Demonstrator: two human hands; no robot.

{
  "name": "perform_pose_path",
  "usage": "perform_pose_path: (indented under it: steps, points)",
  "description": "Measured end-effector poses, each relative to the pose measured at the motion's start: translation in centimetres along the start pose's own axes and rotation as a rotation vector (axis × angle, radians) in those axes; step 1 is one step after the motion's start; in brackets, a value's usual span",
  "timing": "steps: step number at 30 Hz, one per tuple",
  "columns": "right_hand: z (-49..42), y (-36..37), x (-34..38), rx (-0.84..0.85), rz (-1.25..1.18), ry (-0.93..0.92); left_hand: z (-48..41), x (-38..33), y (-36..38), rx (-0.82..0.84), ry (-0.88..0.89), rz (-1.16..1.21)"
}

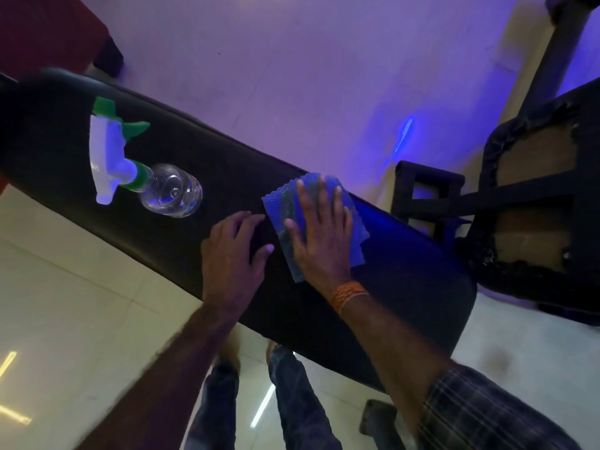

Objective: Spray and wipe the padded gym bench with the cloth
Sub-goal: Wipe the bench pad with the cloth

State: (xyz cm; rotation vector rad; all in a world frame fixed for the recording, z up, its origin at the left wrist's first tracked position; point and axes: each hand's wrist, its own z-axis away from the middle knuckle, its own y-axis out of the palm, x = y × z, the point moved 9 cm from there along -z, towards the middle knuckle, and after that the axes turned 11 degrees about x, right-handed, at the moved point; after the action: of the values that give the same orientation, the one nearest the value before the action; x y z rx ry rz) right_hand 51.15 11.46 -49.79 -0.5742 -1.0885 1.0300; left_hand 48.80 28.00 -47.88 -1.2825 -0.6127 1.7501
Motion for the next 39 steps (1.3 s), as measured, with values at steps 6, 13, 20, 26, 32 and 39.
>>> perform_pose_path:
  steps: [6,13,20,26,32,39]
  points:
    - [-3.6,2.0,0.9,-0.066,0.285,0.036,0.8,1.9,1.3,0.068,0.127,-0.207]
    - [-2.7,2.1,1.2,0.017,0.365,-0.071,1.8,3.4,0.4,0.082,0.116,-0.194]
    - [-2.6,3.8,4.6,0.053,0.419,-0.232,2.1,5.0,0.9,0.073,0.11,-0.151]
    - [-5.7,2.7,4.6,0.015,0.367,-0.124,2.5,5.6,0.8,0.073,0.108,-0.21]
    - [-0.8,5.5,6.3,0.061,0.47,-0.327,3.6,6.5,0.6,0.016,0.111,-0.196]
    - [-5.0,3.6,6.2,-0.031,0.353,0.001,3.9,7.5,0.0,0.037,0.196,-0.235]
